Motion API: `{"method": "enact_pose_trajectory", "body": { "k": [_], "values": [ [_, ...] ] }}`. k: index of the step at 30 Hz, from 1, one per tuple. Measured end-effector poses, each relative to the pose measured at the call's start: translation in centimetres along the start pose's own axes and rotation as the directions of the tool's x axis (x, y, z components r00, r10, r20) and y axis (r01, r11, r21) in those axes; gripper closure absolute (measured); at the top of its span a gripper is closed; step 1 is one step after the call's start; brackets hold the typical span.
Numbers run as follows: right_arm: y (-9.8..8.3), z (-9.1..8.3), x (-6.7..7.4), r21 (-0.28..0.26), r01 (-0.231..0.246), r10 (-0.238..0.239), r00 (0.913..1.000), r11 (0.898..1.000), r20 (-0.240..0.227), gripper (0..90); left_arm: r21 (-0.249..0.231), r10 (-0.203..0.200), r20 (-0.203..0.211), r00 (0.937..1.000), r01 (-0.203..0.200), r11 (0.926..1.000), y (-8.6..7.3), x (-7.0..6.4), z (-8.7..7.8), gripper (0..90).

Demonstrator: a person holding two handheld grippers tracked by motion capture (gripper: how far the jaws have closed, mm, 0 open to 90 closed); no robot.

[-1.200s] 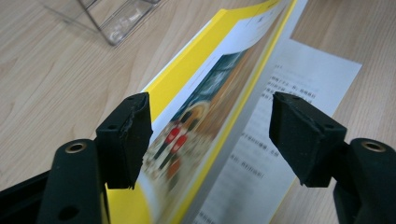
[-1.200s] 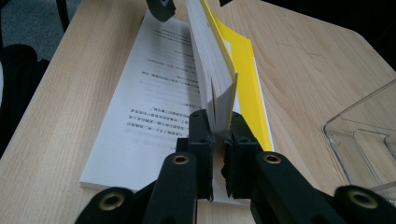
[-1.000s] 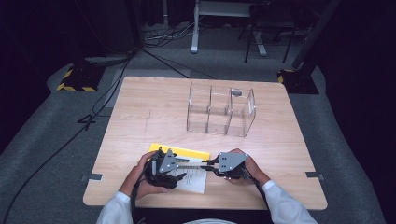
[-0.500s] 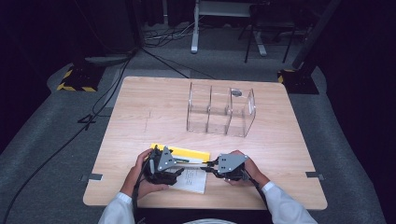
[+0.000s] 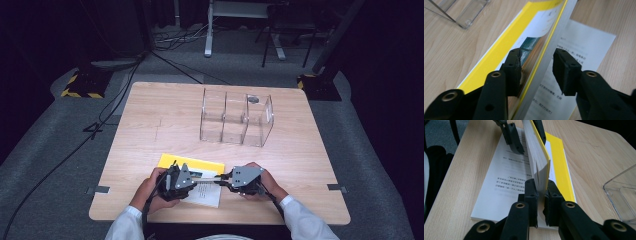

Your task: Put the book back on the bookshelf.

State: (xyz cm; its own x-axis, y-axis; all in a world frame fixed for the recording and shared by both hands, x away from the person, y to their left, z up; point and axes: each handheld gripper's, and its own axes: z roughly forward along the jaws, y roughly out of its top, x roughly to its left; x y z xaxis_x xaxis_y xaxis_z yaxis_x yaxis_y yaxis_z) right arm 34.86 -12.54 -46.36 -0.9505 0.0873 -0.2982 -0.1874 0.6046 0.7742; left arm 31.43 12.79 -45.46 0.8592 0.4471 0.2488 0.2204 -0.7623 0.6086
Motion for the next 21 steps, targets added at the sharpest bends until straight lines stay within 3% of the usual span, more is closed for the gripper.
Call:
{"method": "enact_pose_trajectory", "body": {
  "k": [3, 6, 9, 10, 11, 13, 15, 17, 21],
  "values": [
    [0.0, 0.1, 0.1, 0.004, 0.002, -0.002, 1.0000, 1.000, -0.001, 82.5, 0.016, 0.018, -0.008, 0.9998, -0.018, 0.9997, 0.2, 0.1, 0.1, 69.3],
    [0.0, 0.0, -0.1, -0.013, -0.016, 0.016, 0.9998, 1.000, 0.007, 80.5, 0.000, 0.054, -0.037, 0.9978, -0.054, 0.9985, 0.3, -0.2, 0.0, 72.2],
    [0.0, -0.4, -0.3, -0.052, -0.055, 0.056, 0.9981, 0.997, 0.024, 75.0, -0.042, 0.027, -0.037, 0.9989, -0.028, 0.9987, 0.0, 0.2, -0.3, 75.4],
    [-0.1, -0.6, -0.6, -0.060, -0.078, 0.080, 0.9964, 0.995, 0.027, 68.4, -0.058, 0.014, -0.034, 0.9993, -0.016, 0.9982, -0.2, 0.5, -0.5, 76.2],
    [-0.2, -0.9, -1.0, -0.059, -0.100, 0.102, 0.9940, 0.993, 0.038, 60.8, -0.071, 0.006, -0.033, 0.9994, -0.008, 0.9974, -0.3, 0.6, -0.7, 77.0],
    [-0.9, -1.4, -1.8, -0.055, -0.156, 0.159, 0.9856, 0.986, 0.058, 54.4, -0.099, -0.016, -0.027, 0.9995, 0.013, 0.9950, -0.5, 0.9, -1.1, 77.6],
    [-1.7, -1.8, -2.7, -0.052, -0.215, 0.218, 0.9735, 0.975, 0.067, 49.7, -0.117, -0.022, -0.046, 0.9987, 0.016, 0.9930, -0.6, 1.0, -1.4, 78.6],
    [-2.3, -1.9, -3.1, -0.018, -0.228, 0.228, 0.9688, 0.974, 0.096, 48.3, -0.122, -0.009, -0.071, 0.9974, 0.000, 0.9925, -0.6, 1.0, -1.8, 80.0],
    [-3.4, -2.1, -3.7, 0.011, -0.264, 0.262, 0.9593, 0.964, 0.107, 46.7, -0.165, -0.035, -0.097, 0.9947, 0.018, 0.9861, -0.7, 1.3, -2.4, 81.9]
  ]
}}
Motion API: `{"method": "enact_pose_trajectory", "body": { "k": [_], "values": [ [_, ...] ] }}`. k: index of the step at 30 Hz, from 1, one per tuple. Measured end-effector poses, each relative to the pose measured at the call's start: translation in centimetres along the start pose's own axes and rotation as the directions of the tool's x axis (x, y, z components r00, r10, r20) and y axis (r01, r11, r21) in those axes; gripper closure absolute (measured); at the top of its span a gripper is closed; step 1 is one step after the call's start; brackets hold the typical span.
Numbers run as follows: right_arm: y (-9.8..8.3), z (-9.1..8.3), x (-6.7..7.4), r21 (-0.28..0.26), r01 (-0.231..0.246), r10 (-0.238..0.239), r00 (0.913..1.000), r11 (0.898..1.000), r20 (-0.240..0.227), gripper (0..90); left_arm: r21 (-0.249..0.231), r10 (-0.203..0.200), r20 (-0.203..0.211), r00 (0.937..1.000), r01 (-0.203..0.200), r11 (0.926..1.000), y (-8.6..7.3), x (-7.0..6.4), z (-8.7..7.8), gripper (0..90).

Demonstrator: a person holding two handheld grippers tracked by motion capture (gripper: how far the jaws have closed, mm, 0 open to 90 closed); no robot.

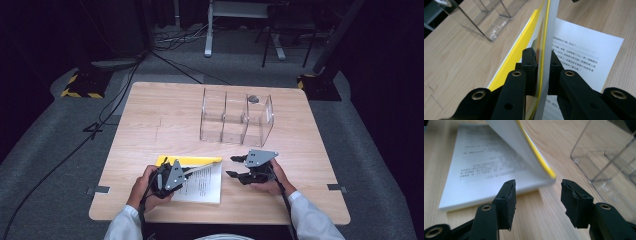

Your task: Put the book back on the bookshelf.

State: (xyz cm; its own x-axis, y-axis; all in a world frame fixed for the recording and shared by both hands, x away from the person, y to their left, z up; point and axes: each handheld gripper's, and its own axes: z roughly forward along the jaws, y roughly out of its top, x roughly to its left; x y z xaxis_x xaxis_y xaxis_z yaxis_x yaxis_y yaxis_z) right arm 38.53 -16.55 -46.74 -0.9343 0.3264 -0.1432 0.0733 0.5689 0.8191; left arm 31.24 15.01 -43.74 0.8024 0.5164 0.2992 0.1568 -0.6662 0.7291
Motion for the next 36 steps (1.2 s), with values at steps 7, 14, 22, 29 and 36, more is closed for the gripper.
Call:
{"method": "enact_pose_trajectory", "body": {
  "k": [7, 14, 22, 29, 36],
  "values": [
    [-1.6, 1.3, -1.0, 0.080, -0.038, 0.037, 0.9991, 0.996, 0.022, 42.9, -0.073, -0.031, 0.001, 0.9995, 0.031, 0.9968, 0.4, 0.6, -0.7, 83.0],
    [-1.6, 1.2, -1.3, 0.006, -0.059, 0.059, 0.9982, 0.998, -0.013, 38.4, -0.109, -0.022, 0.034, 0.9992, 0.026, 0.9937, 2.0, -0.3, 0.0, 83.1],
    [0.1, -3.2, -1.9, -0.160, -0.083, 0.095, 0.9929, 0.984, 0.071, 37.4, -0.239, -0.076, 0.128, 0.9889, 0.105, 0.9654, 3.1, -0.5, 0.5, 82.9],
    [1.0, -3.6, -1.4, -0.183, -0.084, 0.102, 0.9905, 0.980, 0.092, 37.6, -0.228, -0.089, 0.151, 0.9845, 0.123, 0.9659, 2.5, -0.8, 0.0, 81.6],
    [3.3, -3.2, 0.1, -0.246, -0.073, 0.094, 0.9928, 0.966, 0.074, 38.8, -0.207, -0.145, 0.133, 0.9804, 0.171, 0.9634, 0.4, -1.6, -2.0, 81.7]
  ]
}}
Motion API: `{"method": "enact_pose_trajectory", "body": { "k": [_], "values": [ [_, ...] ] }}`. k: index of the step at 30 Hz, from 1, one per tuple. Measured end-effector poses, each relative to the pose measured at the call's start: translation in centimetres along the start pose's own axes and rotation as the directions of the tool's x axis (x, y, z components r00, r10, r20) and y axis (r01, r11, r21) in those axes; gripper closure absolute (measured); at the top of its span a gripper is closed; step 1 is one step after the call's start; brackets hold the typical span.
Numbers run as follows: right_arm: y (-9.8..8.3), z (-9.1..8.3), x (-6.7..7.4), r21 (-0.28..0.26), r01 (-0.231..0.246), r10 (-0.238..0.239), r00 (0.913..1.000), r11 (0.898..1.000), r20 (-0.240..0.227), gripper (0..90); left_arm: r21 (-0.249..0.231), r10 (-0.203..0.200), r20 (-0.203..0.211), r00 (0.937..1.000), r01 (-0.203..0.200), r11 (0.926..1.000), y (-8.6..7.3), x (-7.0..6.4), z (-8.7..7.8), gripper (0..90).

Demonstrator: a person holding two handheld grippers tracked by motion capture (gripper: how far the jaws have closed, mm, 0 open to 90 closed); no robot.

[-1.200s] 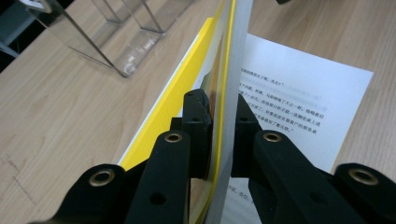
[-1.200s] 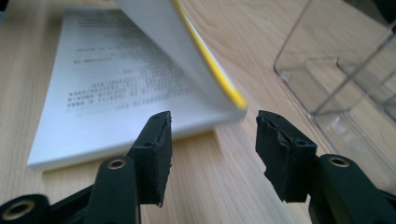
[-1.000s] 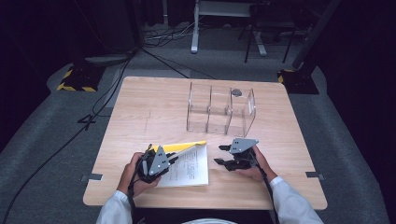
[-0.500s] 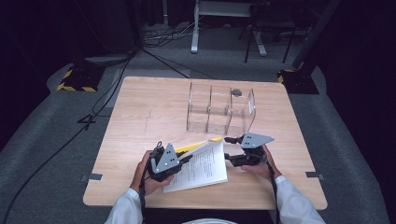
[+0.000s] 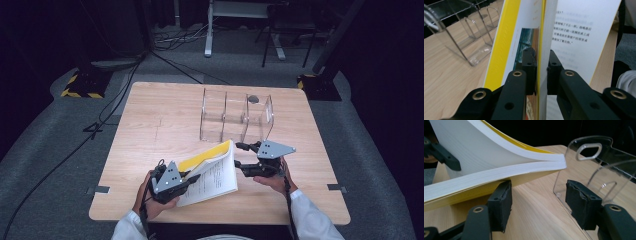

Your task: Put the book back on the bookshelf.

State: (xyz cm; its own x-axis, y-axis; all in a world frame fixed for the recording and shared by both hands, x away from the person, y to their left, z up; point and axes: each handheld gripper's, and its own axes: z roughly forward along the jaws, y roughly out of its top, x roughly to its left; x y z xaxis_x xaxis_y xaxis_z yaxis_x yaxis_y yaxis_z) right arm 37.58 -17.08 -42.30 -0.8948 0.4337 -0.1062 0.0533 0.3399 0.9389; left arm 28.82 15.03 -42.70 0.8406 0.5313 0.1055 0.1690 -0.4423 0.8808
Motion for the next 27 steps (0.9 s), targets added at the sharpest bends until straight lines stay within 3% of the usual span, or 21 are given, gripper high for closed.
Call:
{"method": "enact_pose_trajectory", "body": {
  "k": [4, 10, 14, 16, 18, 22, 24, 27],
  "values": [
    [1.3, 0.9, 1.4, -0.017, 0.019, -0.019, 0.9996, 1.000, -0.022, 38.8, -0.005, -0.032, -0.013, 0.9994, 0.032, 0.9995, -1.0, 0.0, -1.3, 80.4],
    [2.9, 2.5, 3.1, 0.017, 0.042, -0.041, 0.9971, 0.999, -0.063, 39.2, -0.039, -0.059, -0.012, 0.9982, 0.058, 0.9975, -2.4, 0.4, -2.5, 79.3],
    [3.5, 3.7, 4.2, 0.001, 0.030, -0.030, 0.9936, 1.000, -0.109, 39.4, -0.076, -0.104, 0.039, 0.9938, 0.107, 0.9913, -3.2, 1.0, -2.5, 79.3],
    [3.3, 4.3, 4.6, 0.024, 0.041, -0.038, 0.9917, 0.999, -0.123, 36.8, -0.081, -0.103, 0.062, 0.9927, 0.108, 0.9909, -3.2, 1.1, -2.1, 79.0],
    [3.1, 4.4, 4.7, 0.041, 0.061, -0.057, 0.9934, 0.997, -0.100, 36.0, -0.090, -0.112, 0.086, 0.9899, 0.120, 0.9887, -3.1, 1.3, -1.3, 77.9],
    [2.1, 3.7, 3.2, 0.067, 0.033, -0.027, 0.9965, 0.997, -0.079, 36.5, -0.090, -0.103, 0.125, 0.9868, 0.115, 0.9893, -2.3, 1.8, 0.9, 77.6],
    [1.8, 3.2, 2.8, 0.077, 0.048, -0.045, 0.9981, 0.996, -0.042, 36.8, -0.094, -0.106, 0.134, 0.9853, 0.119, 0.9885, -2.1, 1.9, 1.4, 77.0],
    [1.2, 1.9, 2.2, 0.064, 0.053, -0.054, 0.9983, 0.997, 0.018, 39.5, -0.126, -0.096, 0.178, 0.9793, 0.119, 0.9849, -1.0, 2.0, 3.8, 76.8]
  ]
}}
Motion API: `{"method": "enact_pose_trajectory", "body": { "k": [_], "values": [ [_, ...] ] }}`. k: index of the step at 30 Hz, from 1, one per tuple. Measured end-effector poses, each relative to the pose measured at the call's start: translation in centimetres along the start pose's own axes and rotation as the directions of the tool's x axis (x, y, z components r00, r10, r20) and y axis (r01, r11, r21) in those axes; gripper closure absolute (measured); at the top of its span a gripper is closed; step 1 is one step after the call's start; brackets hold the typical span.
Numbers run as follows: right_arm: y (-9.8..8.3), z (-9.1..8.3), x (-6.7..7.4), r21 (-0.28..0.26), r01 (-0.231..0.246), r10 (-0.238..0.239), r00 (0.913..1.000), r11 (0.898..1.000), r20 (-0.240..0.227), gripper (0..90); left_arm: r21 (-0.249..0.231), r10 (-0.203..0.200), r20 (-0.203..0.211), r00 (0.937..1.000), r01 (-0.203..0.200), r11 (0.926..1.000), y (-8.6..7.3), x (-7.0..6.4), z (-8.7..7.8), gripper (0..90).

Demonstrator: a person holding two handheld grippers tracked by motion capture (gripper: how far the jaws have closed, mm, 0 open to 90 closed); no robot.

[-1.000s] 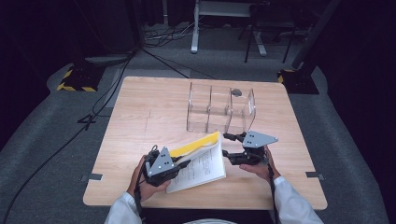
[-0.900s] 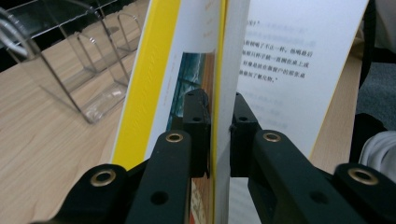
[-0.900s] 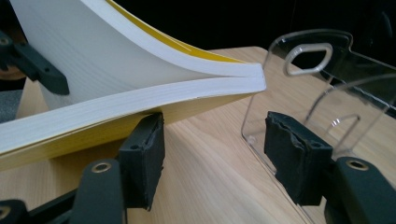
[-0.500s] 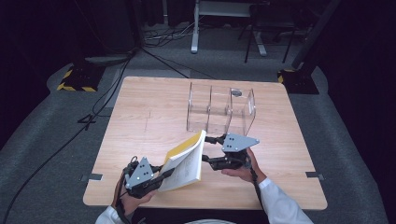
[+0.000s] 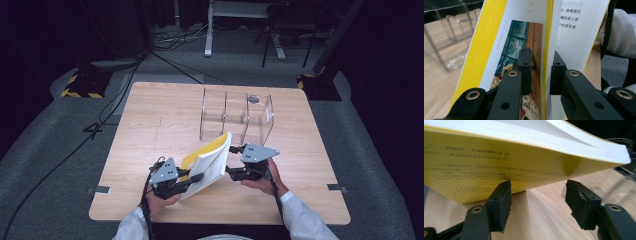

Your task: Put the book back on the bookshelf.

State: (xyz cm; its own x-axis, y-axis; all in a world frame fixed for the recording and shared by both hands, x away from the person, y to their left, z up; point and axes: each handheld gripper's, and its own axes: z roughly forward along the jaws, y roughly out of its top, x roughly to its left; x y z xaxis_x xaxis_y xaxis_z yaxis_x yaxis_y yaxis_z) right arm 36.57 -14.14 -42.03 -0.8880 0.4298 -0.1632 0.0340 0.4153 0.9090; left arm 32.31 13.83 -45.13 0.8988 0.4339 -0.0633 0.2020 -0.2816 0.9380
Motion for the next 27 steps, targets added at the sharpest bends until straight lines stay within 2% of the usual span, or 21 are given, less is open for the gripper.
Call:
{"method": "enact_pose_trajectory", "body": {
  "k": [4, 7, 10, 12, 16, 20, 22, 24, 26, 27],
  "values": [
    [-0.8, -2.3, -1.1, -0.037, -0.033, 0.035, 0.9985, 0.999, 0.042, 39.6, -0.034, -0.002, 0.062, 0.9981, 0.004, 0.9994, 1.0, 0.2, 2.3, 76.7],
    [-1.1, -3.6, -1.2, -0.076, -0.035, 0.041, 0.9953, 0.996, 0.087, 43.0, -0.043, 0.006, 0.083, 0.9966, -0.002, 0.9991, 1.7, 0.1, 3.5, 76.4],
    [-0.9, -4.6, -1.1, -0.124, -0.035, 0.044, 0.9963, 0.992, 0.074, 43.0, -0.046, 0.005, 0.090, 0.9959, -0.001, 0.9989, 1.9, 0.0, 3.8, 76.2],
    [-0.5, -4.8, -0.8, -0.132, -0.025, 0.036, 0.9964, 0.991, 0.077, 43.3, -0.043, 0.011, 0.081, 0.9967, -0.008, 0.9991, 2.0, -0.1, 3.8, 75.9],
    [-0.2, -4.3, -0.1, -0.145, -0.007, 0.019, 0.9963, 0.989, 0.084, 45.3, -0.042, 0.009, 0.071, 0.9974, -0.006, 0.9991, 1.9, 0.1, 2.8, 74.3],
    [0.4, -3.3, 0.9, -0.145, 0.017, -0.009, 0.9984, 0.989, 0.056, 44.7, 0.003, 0.023, 0.041, 0.9989, -0.024, 0.9997, 1.6, 0.0, 1.2, 68.4],
    [1.2, -2.3, 1.8, -0.141, 0.039, -0.030, 0.9977, 0.989, 0.061, 44.7, 0.016, 0.010, 0.043, 0.9990, -0.011, 0.9998, 1.5, 0.0, 0.2, 63.8],
    [1.4, -2.1, 2.0, -0.143, 0.042, -0.033, 0.9976, 0.989, 0.060, 44.7, 0.020, 0.007, 0.045, 0.9989, -0.008, 0.9998, 1.5, -0.1, -0.2, 61.8],
    [1.8, -1.5, 2.4, -0.144, 0.063, -0.054, 0.9964, 0.988, 0.066, 44.7, 0.016, 0.009, 0.049, 0.9988, -0.010, 0.9998, 1.4, -0.2, -0.7, 54.5],
    [2.0, -1.1, 2.8, -0.143, 0.067, -0.059, 0.9962, 0.987, 0.065, 44.8, 0.027, 0.009, 0.050, 0.9987, -0.011, 0.9996, 1.3, -0.4, -1.3, 46.7]
  ]
}}
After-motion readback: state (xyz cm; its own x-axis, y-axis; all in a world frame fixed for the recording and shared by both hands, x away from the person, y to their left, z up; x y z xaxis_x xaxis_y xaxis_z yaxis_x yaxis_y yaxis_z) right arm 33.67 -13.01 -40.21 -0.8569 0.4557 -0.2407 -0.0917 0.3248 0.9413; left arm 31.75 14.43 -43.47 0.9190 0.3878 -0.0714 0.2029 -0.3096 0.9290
